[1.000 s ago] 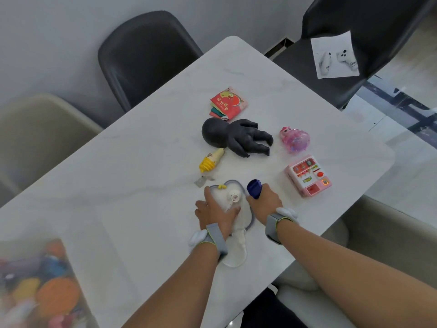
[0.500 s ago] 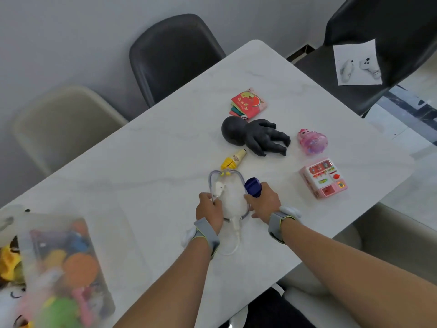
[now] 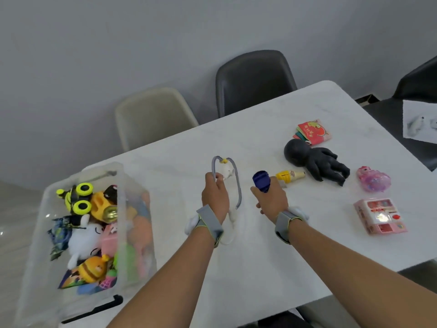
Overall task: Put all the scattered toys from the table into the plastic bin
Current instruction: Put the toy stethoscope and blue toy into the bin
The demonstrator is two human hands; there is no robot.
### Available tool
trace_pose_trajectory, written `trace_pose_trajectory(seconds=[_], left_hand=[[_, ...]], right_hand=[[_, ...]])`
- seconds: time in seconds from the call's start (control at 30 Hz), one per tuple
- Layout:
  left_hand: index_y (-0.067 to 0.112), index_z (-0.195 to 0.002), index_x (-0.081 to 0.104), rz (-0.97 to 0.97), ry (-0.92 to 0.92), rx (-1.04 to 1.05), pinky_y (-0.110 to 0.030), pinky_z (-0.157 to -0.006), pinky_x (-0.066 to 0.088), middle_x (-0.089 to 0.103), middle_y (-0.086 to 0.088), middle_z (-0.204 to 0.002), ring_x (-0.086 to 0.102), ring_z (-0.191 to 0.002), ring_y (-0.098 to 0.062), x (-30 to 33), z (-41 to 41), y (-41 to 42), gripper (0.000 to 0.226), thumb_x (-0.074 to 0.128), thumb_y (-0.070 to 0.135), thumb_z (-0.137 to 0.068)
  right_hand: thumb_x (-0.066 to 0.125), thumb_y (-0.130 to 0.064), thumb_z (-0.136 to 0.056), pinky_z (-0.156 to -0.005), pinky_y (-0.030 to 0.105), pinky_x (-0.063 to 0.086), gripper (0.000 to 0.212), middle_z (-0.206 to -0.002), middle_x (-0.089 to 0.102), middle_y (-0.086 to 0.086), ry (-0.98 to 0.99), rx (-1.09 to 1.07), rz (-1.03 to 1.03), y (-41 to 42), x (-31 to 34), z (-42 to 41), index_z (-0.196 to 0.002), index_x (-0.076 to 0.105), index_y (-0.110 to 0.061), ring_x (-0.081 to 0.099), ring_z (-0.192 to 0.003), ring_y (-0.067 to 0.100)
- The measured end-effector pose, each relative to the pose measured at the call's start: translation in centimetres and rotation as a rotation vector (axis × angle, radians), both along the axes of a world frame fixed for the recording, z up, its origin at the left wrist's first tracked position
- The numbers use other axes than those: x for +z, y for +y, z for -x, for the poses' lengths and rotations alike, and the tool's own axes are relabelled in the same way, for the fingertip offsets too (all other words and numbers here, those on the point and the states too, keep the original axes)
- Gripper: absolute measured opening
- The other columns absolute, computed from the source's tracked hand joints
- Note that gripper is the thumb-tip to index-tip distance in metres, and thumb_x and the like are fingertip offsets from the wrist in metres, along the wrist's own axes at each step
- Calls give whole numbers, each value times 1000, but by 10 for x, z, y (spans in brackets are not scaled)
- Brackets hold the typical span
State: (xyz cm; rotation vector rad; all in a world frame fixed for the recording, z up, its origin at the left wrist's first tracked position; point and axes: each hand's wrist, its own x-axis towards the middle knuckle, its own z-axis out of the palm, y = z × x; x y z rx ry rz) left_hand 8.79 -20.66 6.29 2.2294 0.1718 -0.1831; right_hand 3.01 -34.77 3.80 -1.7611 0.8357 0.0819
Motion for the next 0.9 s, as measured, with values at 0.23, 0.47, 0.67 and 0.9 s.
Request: trace_pose_trajectory(seconds=[0.23, 0.47, 0.67, 0.9], left_hand=[[27, -99, 48, 118, -128, 125, -29, -53, 37, 56, 4, -73, 56, -67, -15, 56, -20, 93, 19, 35, 41, -102], [23, -94, 48, 117, -277, 247, -26, -54, 32, 57, 6, -73, 54, -68, -9, 95, -30, 200, 31, 34, 50, -102], [34, -93, 49, 122, -360, 441, -23, -54, 32, 58, 15, -75, 53, -68, 0, 97, -32, 294, 31, 27, 56, -98], [22, -91, 60, 306, -253, 462, -20, -55, 41, 59, 5, -75, 57, -67, -10, 64, -19, 371, 29, 35, 31, -103]], right_hand=[[45, -46, -97, -63, 39, 54, 28, -93, 67, 6, -131, 84, -7, 98, 54, -28, -105, 44, -19, 68, -74, 30], [24, -38, -102, -56, 28, 39, 30, -102, 65, 6, -146, 182, -107, 201, 94, -48, -111, 45, -19, 58, -74, 24], [24, -32, -100, -59, 30, 41, 27, -93, 67, 3, -175, 319, -84, 283, 109, -49, -107, 46, -18, 56, -64, 23], [25, -30, -102, -60, 35, 45, 26, -94, 67, 4, -183, 444, -2, 345, 103, -45, -107, 47, -18, 61, -69, 26]])
